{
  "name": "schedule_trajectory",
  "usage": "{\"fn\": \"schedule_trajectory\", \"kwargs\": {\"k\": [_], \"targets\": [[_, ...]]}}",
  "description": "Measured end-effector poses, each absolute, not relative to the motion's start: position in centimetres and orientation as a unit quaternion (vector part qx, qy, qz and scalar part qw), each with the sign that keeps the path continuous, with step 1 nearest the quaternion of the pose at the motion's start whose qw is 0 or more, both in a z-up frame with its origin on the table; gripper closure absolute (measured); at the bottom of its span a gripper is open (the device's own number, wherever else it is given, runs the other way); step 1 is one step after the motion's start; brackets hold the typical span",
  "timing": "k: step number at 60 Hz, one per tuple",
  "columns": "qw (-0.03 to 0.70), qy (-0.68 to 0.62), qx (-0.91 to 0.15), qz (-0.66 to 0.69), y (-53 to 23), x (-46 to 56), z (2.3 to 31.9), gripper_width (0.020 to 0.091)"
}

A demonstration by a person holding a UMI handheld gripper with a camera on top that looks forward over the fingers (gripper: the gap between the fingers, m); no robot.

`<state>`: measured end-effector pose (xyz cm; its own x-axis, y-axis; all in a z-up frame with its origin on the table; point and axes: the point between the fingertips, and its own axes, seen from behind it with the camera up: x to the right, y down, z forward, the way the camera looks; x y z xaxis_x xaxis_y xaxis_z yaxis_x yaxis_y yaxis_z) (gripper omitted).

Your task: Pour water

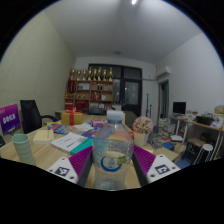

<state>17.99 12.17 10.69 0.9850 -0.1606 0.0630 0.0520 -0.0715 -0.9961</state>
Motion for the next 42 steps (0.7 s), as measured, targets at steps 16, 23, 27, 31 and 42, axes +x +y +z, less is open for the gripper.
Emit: {"fn": "schedule_trajectory", "kwargs": {"k": [16, 23, 27, 31, 42], "targets": [[0.698, 0.077, -0.708, -0.072, 13.8, 18.4, 10.0, 0.0585], [0.69, 0.064, -0.716, -0.083, 13.1, 18.2, 10.4, 0.0654], [0.691, 0.044, -0.713, -0.109, 12.8, 17.4, 11.6, 0.0655], [0.695, -0.01, -0.703, -0.151, 12.5, 15.9, 14.7, 0.0657], [0.639, -0.265, -0.609, -0.389, 12.5, 8.3, 21.4, 0.0656]]}}
